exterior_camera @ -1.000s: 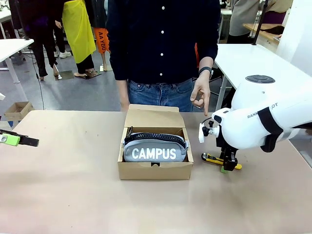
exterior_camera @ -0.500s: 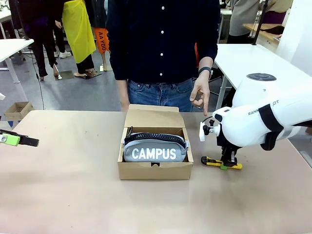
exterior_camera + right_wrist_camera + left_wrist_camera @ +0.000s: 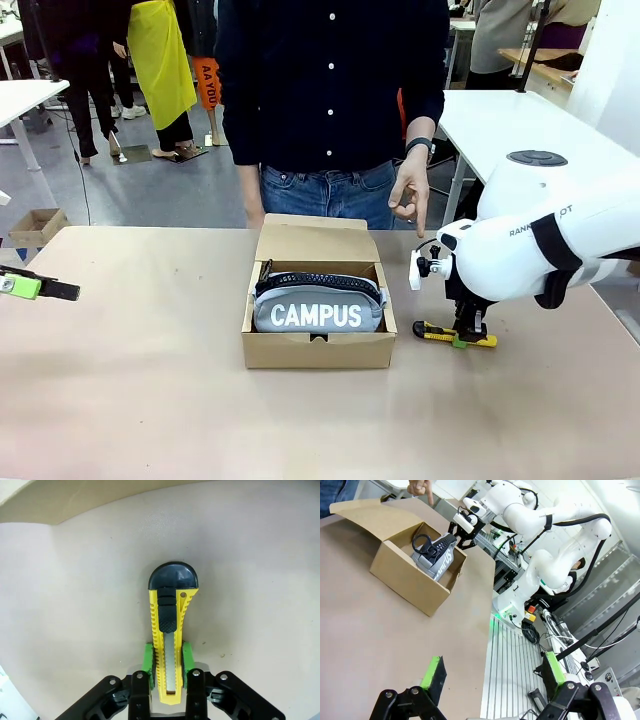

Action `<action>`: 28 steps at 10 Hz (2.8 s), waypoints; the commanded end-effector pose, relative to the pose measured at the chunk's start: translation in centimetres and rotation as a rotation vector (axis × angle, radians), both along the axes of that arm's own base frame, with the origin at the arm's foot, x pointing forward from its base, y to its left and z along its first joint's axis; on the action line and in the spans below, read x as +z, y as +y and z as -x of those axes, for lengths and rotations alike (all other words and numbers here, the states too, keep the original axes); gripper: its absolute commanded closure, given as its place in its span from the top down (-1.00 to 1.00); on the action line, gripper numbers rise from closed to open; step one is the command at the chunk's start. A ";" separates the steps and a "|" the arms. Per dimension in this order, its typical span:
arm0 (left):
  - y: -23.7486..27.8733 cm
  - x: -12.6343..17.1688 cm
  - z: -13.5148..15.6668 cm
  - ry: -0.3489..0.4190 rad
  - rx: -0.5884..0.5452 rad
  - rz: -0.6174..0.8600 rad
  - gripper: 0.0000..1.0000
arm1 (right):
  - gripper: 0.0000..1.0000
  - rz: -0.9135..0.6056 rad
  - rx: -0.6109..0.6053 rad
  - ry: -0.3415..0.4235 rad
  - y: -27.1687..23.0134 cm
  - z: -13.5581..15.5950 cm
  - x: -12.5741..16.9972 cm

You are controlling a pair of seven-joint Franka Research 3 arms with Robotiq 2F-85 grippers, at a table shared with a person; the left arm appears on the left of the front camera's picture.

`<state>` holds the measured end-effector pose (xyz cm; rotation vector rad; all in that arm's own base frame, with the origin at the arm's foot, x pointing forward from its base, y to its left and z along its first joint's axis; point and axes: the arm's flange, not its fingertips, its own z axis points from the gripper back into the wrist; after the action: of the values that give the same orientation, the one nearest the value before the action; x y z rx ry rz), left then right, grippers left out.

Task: Pack the items into the box.
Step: Pick up the item indicated by the person and place it inside the Mailer Box.

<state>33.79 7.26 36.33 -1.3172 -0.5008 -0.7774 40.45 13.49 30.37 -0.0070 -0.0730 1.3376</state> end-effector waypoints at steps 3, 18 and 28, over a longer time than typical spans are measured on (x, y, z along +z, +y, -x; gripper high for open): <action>0.0 0.3 0.1 -0.003 0.004 0.015 1.00 | -1.00 -0.061 -0.020 0.036 -1.1 3.8 7.8; 0.0 0.3 0.1 -0.003 0.004 0.015 1.00 | -0.45 0.027 0.217 -0.042 22.8 4.9 14.8; 0.0 0.3 0.1 -0.003 0.004 0.015 1.00 | 0.55 0.054 0.162 -0.035 25.4 3.6 12.3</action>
<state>33.80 7.24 36.33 -1.3170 -0.5000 -0.7778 37.08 38.68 42.58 -0.0323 -0.0719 1.5230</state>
